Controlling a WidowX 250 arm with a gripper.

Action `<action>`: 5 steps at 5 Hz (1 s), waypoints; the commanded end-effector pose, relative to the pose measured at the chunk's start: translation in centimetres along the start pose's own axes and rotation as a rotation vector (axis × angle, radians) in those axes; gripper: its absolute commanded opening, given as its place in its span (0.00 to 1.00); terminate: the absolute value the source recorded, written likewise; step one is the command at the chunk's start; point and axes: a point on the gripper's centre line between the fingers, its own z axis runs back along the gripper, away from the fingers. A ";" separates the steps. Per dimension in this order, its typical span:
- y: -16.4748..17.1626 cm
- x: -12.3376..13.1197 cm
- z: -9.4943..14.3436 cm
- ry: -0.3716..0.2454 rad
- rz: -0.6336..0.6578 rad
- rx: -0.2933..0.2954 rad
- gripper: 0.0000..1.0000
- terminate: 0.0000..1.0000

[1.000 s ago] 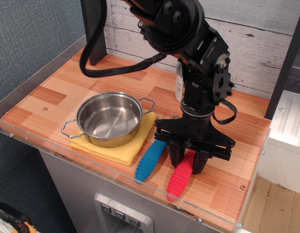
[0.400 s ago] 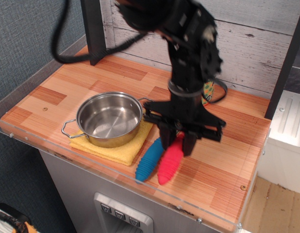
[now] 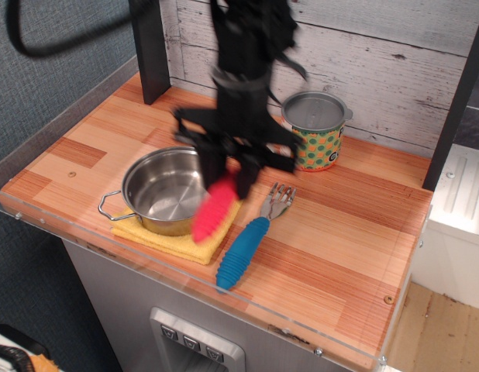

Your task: PICK UP THE SPOON AND PUT ANOTHER SIDE OF THE TABLE

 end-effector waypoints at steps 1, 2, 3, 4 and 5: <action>5.3 1.0 1.6 0.009 -0.021 0.061 0.00 0.00; 7.5 1.4 1.2 0.004 -0.019 0.096 0.00 0.00; 9.6 1.7 0.6 0.000 -0.010 0.103 0.00 0.00; 11.5 2.1 0.0 -0.001 -0.004 0.096 0.00 0.00; 12.9 2.7 -1.0 -0.016 -0.017 0.082 0.00 0.00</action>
